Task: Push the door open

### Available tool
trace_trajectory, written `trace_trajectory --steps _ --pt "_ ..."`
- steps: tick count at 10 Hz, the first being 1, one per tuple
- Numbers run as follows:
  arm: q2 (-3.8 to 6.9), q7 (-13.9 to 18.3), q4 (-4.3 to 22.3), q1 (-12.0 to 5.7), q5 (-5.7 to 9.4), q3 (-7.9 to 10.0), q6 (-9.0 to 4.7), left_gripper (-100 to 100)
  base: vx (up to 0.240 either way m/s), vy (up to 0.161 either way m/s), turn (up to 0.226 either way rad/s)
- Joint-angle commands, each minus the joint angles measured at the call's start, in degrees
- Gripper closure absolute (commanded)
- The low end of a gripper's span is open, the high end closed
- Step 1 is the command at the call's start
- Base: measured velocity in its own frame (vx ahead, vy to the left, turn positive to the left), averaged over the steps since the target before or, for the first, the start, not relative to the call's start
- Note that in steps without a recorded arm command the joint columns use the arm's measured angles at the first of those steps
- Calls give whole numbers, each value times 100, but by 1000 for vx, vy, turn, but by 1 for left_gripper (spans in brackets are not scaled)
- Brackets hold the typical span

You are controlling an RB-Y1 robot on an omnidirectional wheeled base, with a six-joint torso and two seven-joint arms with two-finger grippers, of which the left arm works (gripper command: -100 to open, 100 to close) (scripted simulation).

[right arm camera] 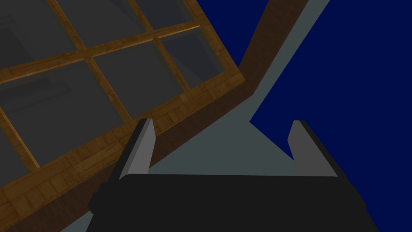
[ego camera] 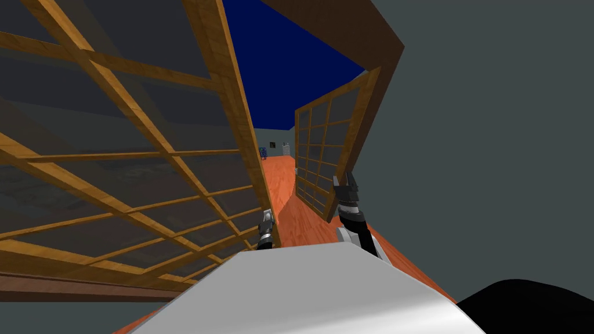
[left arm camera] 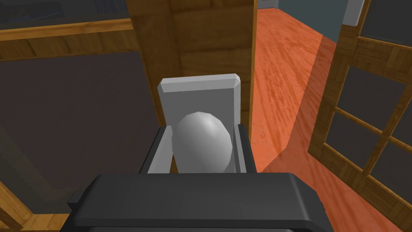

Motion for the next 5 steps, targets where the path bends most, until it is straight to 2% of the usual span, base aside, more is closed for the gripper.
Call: trace_trajectory --steps 1,3,5 --pt "76 13 100 -60 98 112 -121 100 135 -12 -89" --pt "153 -35 35 11 249 253 -168 100 163 16 -91" --pt "227 -95 -45 99 436 427 -225 100 187 18 -141"
